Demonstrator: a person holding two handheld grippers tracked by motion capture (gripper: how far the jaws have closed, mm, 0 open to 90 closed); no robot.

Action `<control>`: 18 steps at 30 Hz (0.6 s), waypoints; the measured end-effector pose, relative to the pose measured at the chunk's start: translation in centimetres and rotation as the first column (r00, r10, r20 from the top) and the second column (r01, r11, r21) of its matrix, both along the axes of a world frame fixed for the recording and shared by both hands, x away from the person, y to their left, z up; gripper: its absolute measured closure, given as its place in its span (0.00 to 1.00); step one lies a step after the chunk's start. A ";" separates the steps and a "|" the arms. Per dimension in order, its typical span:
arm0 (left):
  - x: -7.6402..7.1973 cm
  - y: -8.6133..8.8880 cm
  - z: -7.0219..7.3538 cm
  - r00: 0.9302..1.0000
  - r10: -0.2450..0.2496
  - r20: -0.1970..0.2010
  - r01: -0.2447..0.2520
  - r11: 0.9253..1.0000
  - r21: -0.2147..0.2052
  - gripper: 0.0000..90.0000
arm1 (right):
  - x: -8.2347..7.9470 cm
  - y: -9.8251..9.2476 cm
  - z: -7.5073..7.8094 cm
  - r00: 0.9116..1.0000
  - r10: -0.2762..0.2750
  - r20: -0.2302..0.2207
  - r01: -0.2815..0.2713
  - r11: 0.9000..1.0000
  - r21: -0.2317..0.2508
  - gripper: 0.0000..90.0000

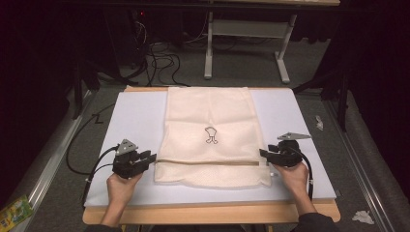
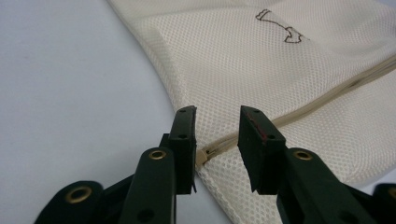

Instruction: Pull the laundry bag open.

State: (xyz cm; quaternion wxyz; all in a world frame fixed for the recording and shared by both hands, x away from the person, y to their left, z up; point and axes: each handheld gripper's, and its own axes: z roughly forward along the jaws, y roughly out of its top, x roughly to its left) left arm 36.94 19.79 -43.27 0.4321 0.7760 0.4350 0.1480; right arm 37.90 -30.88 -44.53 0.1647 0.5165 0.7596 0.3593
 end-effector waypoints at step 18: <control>-0.7 2.0 1.4 0.993 0.074 0.089 -0.069 0.996 -0.059 0.65 | -2.3 -2.5 2.0 0.987 -0.059 0.147 0.046 0.995 0.090 0.75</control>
